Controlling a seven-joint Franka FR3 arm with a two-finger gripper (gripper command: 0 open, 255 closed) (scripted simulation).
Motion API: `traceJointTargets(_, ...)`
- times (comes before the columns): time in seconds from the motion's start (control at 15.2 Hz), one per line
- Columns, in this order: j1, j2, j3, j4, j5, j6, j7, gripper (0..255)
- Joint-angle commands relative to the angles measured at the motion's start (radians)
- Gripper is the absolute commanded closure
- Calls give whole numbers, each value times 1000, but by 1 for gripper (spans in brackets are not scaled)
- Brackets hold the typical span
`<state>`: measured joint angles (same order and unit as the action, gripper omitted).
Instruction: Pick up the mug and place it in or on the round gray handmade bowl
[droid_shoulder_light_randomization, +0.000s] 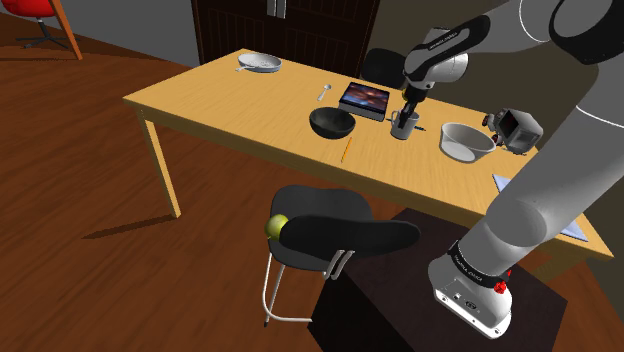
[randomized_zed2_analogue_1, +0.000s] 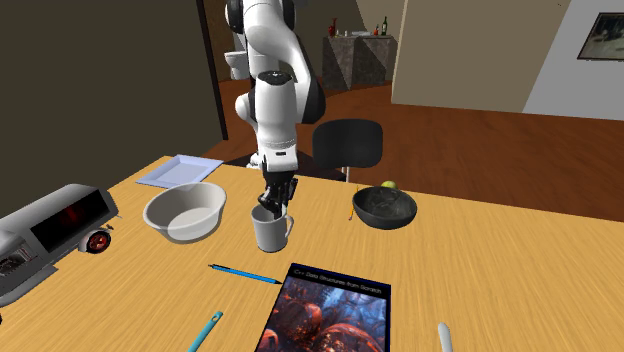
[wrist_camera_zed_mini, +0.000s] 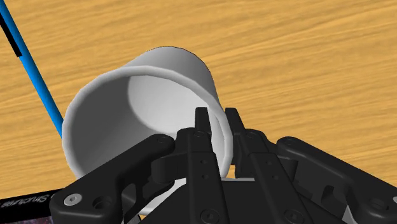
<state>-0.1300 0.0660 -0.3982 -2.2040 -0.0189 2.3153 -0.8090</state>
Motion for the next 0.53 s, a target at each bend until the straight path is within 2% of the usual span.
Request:
traceJointTargets(0.0,0,0,0,-1,0,0,0,255)
traceJointTargets(0.2,-1,1,0,0,0,0,0,255)
traceJointTargets(0.46,2,-31,-1,23,-15,-52,9,255)
